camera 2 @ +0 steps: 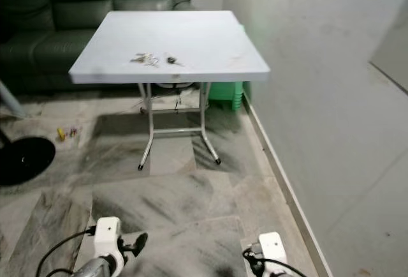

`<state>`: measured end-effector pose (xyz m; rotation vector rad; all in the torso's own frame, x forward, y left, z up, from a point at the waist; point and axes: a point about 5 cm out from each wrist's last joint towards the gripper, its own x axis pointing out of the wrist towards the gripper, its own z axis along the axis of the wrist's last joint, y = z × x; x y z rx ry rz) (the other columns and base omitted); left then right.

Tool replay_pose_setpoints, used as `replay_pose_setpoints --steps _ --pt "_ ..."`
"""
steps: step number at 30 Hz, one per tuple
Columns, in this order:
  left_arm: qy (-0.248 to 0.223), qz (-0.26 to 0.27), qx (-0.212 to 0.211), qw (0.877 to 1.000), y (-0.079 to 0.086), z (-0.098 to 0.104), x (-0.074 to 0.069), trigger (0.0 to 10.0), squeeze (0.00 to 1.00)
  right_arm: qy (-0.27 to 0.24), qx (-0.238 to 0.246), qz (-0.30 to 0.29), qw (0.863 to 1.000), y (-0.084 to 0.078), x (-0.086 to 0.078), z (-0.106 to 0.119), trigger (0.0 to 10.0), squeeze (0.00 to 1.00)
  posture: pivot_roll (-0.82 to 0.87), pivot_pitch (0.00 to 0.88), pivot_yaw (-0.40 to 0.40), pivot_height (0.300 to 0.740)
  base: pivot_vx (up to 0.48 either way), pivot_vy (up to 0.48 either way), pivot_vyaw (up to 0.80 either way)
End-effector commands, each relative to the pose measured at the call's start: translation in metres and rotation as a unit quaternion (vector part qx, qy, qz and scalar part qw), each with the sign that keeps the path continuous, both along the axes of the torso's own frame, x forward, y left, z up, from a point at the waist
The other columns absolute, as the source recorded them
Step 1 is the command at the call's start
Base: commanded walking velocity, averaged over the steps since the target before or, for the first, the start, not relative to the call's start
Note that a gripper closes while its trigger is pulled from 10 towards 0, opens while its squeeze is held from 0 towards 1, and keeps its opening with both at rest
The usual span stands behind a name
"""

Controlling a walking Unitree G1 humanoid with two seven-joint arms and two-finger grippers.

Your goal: Hang keys on a hook

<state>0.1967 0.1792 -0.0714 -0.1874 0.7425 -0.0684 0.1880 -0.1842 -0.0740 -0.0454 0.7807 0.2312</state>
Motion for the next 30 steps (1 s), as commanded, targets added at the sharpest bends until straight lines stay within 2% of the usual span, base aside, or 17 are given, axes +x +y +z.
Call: replay_pose_setpoints --steps 1,11,19,21,28,29,30 --pt "-0.013 -0.005 -0.009 1.0 -0.006 0.004 0.008 10.0 0.0 -0.003 -0.009 -0.006 1.0 -0.01 0.0 0.001 10.0 0.0 0.03 0.0 -0.027 0.732 0.0 0.435 0.0" --pt "-0.056 0.002 -0.019 0.998 -0.005 0.017 0.028 10.0 0.0 -0.042 0.0 -0.004 0.999 -0.009 0.02 0.014 10.0 0.0 0.03 0.0 -0.027 0.732 0.0 0.436 0.0" --pt "-0.116 0.009 -0.036 0.992 -0.005 0.036 0.051 10.0 0.0 -0.104 0.029 -0.008 0.994 -0.001 0.046 0.032 10.0 0.0 0.03 0.0 -0.025 0.732 0.0 0.433 0.0" --pt "-0.142 0.016 -0.034 0.989 -0.003 0.044 0.059 10.0 0.0 -0.13 0.042 -0.004 0.991 0.004 0.056 0.04 10.0 0.0 0.03 0.0 -0.025 0.732 0.0 0.0 0.0" --pt "-0.19 0.019 -0.042 0.981 -0.003 0.059 0.073 10.0 0.0 -0.176 0.061 0.002 0.983 0.01 0.072 0.055 10.0 0.0 0.03 0.0 -0.025 0.732 0.0 0.0 0.0" --pt "-0.202 0.017 -0.042 0.978 -0.004 0.063 0.076 10.0 0.0 -0.187 0.063 0.004 0.98 0.011 0.075 0.058 10.0 0.0 0.03 0.0 -0.026 0.732 0.0 0.0 0.0" --pt "-0.237 0.016 -0.041 0.971 -0.004 0.075 0.085 10.0 0.0 -0.22 0.074 -0.002 0.973 0.011 0.086 0.07 10.0 0.0 0.03 0.0 -0.026 0.732 0.0 0.0 0.0"
